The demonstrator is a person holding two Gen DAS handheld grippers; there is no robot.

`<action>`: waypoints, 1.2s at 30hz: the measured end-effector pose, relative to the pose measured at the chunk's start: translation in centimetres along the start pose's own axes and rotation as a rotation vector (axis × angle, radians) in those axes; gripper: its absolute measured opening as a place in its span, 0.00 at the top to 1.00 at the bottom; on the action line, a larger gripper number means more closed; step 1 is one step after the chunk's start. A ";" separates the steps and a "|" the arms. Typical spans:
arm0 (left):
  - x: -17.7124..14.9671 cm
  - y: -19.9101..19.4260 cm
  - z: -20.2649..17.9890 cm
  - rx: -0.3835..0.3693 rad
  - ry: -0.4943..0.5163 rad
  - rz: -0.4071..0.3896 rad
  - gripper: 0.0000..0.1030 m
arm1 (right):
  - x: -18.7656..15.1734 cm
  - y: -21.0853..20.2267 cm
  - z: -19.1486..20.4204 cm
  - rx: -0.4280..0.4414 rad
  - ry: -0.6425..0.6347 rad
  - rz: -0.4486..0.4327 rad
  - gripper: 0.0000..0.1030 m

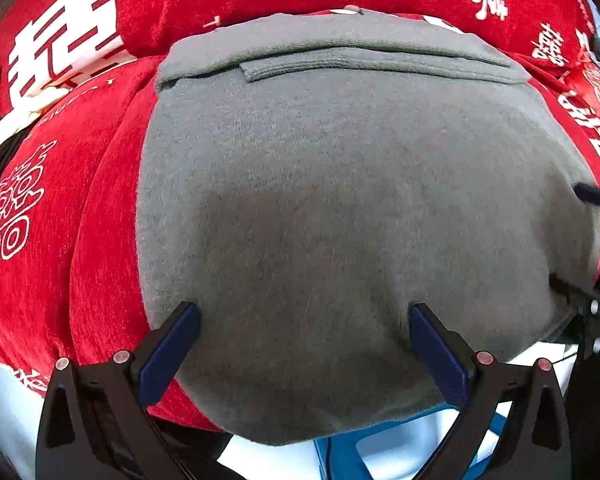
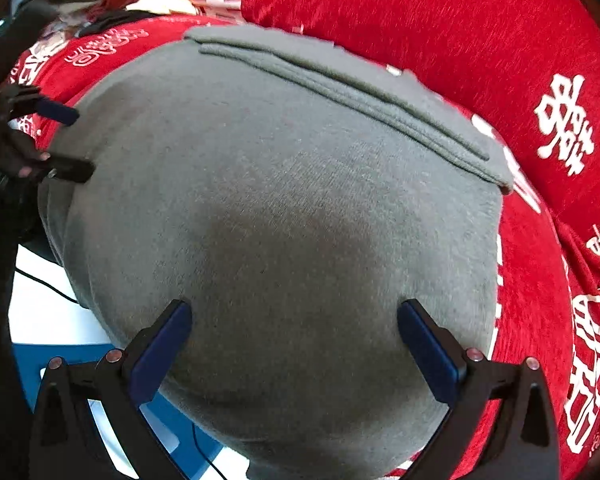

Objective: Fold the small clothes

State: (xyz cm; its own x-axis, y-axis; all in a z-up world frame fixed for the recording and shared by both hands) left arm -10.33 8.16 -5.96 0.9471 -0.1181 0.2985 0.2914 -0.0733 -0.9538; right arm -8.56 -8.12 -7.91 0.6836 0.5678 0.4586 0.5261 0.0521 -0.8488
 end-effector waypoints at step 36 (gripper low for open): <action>-2.8 0.1 5.7 -0.127 -0.294 0.089 0.00 | -5.9 -2.1 -3.6 0.148 0.462 0.146 0.02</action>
State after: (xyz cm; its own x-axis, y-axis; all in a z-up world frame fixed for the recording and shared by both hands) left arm -12.21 14.13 -7.11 0.9718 0.1598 0.1733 0.2038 -0.2006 -0.9582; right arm -11.84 -14.54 -7.88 0.9149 0.1572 0.3720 0.3533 0.1344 -0.9258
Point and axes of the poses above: each gripper's, at about its wrist camera, not at the fingertips, and y roughly the way its jaws point, z to its left, x to its top, the point moved 7 cm from there along y, roughly the way its jaws point, and after that the axes turned 5 degrees about -y, right-handed, at the moved point
